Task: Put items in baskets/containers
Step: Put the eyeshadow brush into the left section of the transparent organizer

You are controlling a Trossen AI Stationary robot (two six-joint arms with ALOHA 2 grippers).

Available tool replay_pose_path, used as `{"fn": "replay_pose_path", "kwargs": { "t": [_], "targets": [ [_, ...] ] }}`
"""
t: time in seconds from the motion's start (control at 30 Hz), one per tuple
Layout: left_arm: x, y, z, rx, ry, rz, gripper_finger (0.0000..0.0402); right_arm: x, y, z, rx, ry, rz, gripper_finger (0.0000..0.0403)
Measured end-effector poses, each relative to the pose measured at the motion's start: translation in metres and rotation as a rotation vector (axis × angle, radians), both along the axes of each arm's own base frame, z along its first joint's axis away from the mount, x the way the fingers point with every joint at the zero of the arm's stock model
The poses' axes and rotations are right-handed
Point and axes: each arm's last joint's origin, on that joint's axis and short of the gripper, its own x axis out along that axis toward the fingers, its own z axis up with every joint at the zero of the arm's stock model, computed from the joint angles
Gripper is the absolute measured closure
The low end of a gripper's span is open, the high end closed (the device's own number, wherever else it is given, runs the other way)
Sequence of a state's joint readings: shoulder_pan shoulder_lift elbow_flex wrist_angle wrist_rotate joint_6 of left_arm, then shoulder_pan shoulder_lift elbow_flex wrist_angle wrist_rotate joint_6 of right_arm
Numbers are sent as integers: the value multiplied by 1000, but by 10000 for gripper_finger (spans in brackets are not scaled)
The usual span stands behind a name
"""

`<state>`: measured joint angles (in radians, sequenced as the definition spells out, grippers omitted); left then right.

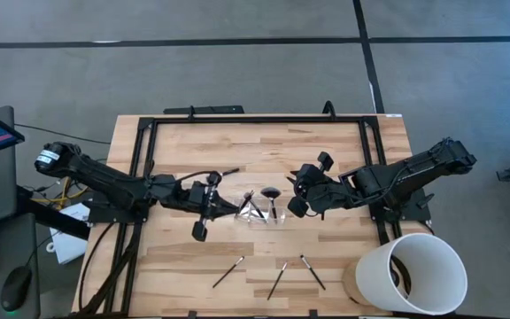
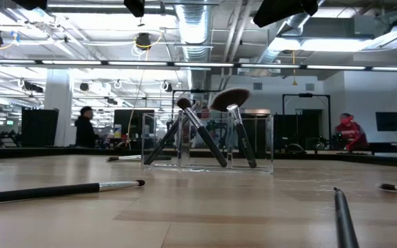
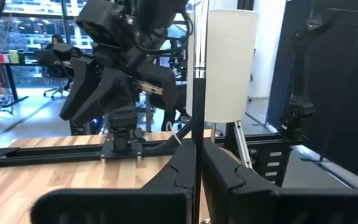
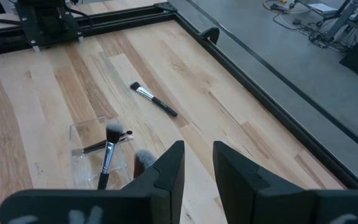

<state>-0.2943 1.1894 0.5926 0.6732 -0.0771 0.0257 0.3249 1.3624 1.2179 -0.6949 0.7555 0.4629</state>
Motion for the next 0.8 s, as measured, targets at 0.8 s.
{"fn": "replay_pose_path", "kwargs": {
  "t": [0.8],
  "targets": [
    [-25,30,-52,-83,-94,134,391,0,0,0,0,0,0,326]
  ]
}}
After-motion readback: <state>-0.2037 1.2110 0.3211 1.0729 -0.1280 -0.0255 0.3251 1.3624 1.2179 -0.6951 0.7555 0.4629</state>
